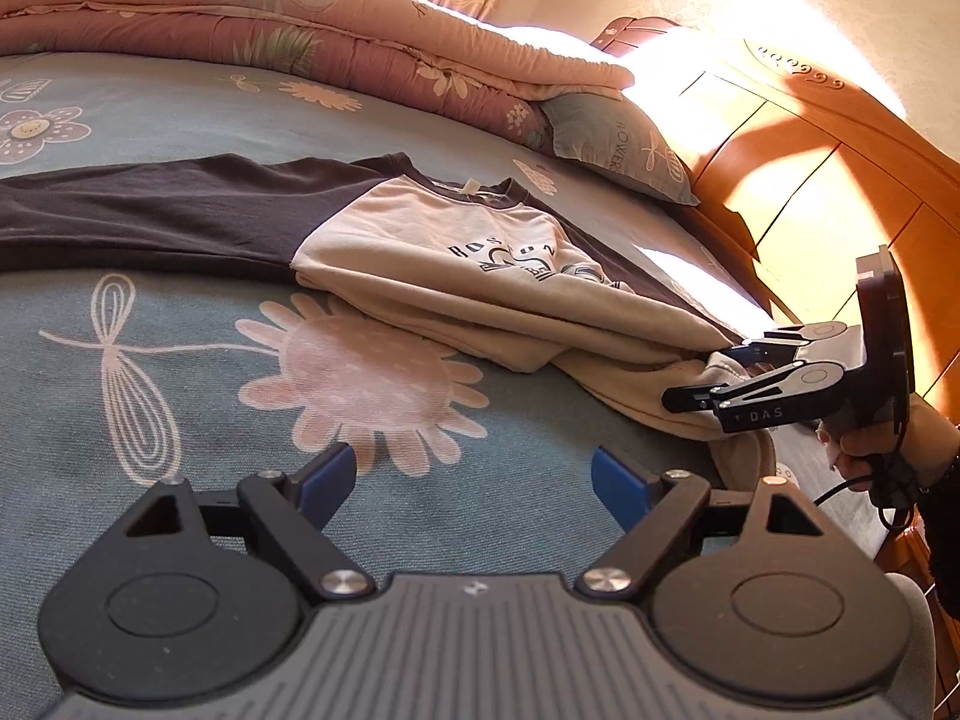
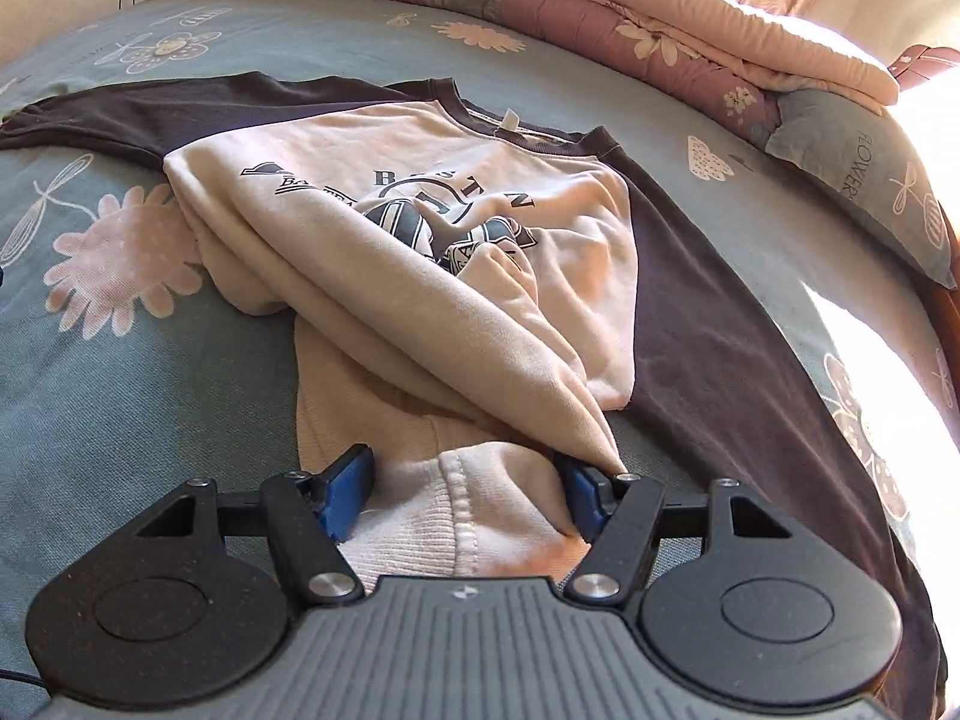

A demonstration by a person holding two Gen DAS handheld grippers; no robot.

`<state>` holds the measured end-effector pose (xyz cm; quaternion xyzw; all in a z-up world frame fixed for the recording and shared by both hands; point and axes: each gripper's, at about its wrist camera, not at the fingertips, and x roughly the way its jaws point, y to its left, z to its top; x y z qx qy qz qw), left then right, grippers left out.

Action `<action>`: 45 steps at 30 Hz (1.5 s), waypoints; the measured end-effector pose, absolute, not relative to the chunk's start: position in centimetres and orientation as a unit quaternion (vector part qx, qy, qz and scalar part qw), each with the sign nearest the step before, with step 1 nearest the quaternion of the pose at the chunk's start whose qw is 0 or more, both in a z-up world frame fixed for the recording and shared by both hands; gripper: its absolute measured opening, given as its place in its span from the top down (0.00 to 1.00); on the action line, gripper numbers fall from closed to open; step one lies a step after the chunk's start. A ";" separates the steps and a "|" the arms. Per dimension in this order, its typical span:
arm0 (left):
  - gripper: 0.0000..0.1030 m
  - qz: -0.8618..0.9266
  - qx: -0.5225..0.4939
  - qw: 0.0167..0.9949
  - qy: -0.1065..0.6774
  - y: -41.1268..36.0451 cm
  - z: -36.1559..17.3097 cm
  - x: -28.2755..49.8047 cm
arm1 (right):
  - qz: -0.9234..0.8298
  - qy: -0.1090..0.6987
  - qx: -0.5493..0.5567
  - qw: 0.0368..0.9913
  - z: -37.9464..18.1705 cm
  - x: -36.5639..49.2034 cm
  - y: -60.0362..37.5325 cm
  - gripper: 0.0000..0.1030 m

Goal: Fold clothes

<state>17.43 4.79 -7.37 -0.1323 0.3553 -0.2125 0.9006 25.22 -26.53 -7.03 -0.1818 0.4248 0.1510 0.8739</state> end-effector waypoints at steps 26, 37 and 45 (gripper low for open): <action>0.17 -0.318 -0.217 0.840 0.381 2.4 -8.1 18.5 | 0.099 0.359 -0.470 0.800 -8.1 18.5 -21.5 0.30; 0.17 -0.337 -0.505 0.667 0.432 -3.0 -15.7 26.0 | 0.085 0.360 -0.385 0.846 -7.8 19.5 -25.7 0.27; 0.19 -0.343 -0.239 0.803 0.425 -7.8 -11.4 25.5 | 0.098 0.354 -0.356 0.859 -7.9 19.7 -27.1 0.26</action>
